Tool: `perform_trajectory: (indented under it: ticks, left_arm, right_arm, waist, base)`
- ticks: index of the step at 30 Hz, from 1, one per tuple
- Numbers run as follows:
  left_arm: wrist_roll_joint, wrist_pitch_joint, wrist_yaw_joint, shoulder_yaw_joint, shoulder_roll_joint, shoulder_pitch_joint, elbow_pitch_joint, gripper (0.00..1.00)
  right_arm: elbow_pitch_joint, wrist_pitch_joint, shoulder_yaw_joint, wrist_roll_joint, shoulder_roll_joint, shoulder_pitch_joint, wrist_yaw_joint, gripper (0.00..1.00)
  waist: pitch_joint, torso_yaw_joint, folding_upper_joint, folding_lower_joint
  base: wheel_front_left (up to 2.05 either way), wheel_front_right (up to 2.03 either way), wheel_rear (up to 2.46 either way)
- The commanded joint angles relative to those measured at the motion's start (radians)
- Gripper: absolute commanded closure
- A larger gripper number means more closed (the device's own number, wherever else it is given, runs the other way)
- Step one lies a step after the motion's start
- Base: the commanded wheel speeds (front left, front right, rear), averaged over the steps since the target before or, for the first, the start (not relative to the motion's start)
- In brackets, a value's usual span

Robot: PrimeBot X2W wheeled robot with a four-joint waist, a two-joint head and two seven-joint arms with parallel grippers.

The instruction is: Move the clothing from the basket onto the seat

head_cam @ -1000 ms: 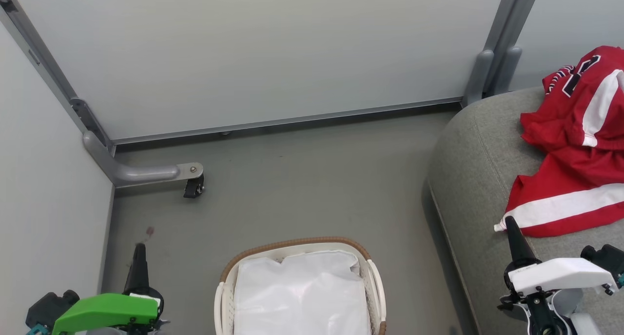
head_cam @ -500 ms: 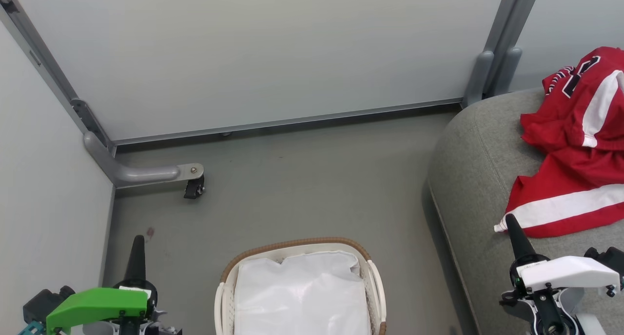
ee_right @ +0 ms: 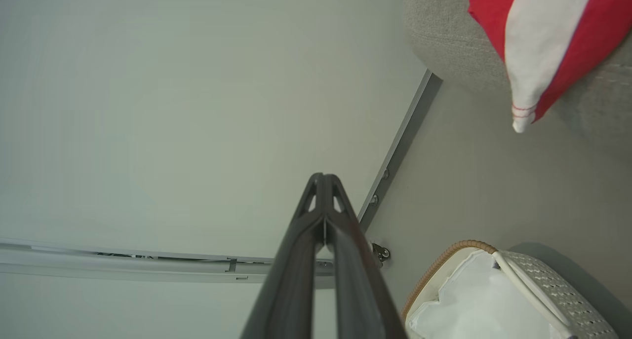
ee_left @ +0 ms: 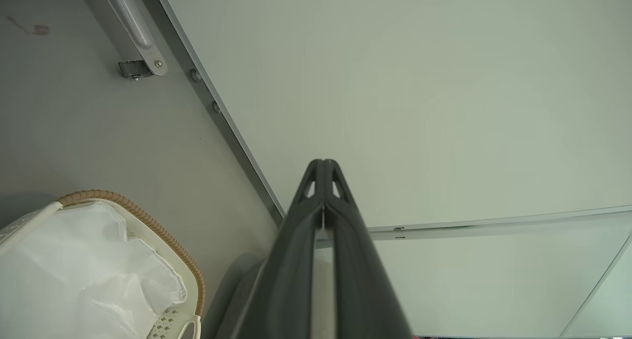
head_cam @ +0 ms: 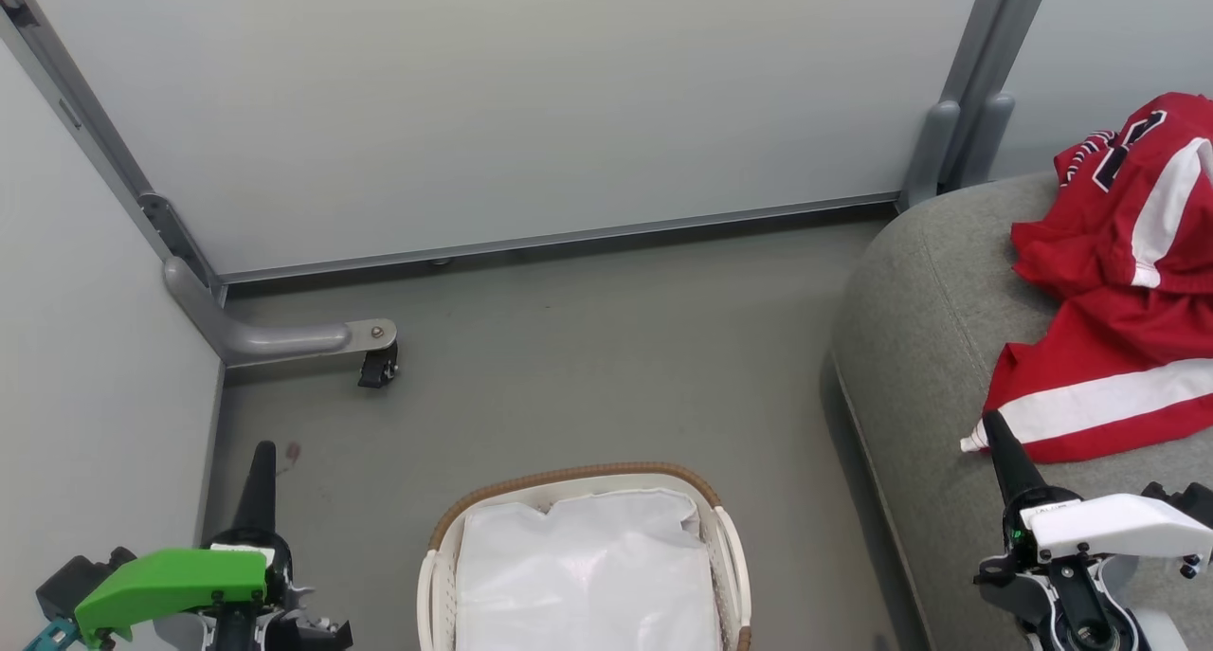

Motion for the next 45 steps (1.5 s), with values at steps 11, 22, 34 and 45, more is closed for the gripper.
perform_trajectory:
  ticks: [11, 22, 34, 45]
  left_arm:
    - [-0.093, 0.029, -0.007, 0.013, 0.007, -0.030, -0.013, 1.00]
    - [-0.162, 0.050, -0.010, 0.022, 0.007, -0.040, -0.018, 1.00]
    - [-0.234, 0.073, -0.011, 0.030, 0.008, -0.047, -0.022, 1.00]
    - [-0.232, 0.072, -0.010, 0.030, 0.008, -0.047, -0.021, 1.00]
  right_arm:
    - [-0.017, 0.028, -0.009, 0.108, -0.007, -0.015, -0.001, 1.00]
    - [-0.023, 0.050, -0.013, 0.190, -0.008, -0.014, -0.001, 1.00]
    - [-0.029, 0.071, -0.018, 0.277, -0.009, -0.014, -0.001, 1.00]
    - [-0.029, 0.071, -0.017, 0.274, -0.009, -0.014, -0.001, 1.00]
  waist:
    - [-0.002, 0.001, 0.0000, 0.0000]
    - [-0.004, 0.001, 0.0000, 0.0000]
    - [-0.006, 0.002, 0.0000, 0.0000]
    - [-0.006, 0.002, 0.0000, 0.0000]
  base:
    - [0.00, 0.00, 0.00]
    - [0.00, 0.00, 0.00]
    - [0.00, 0.00, 0.00]
    - [0.00, 0.00, 0.00]
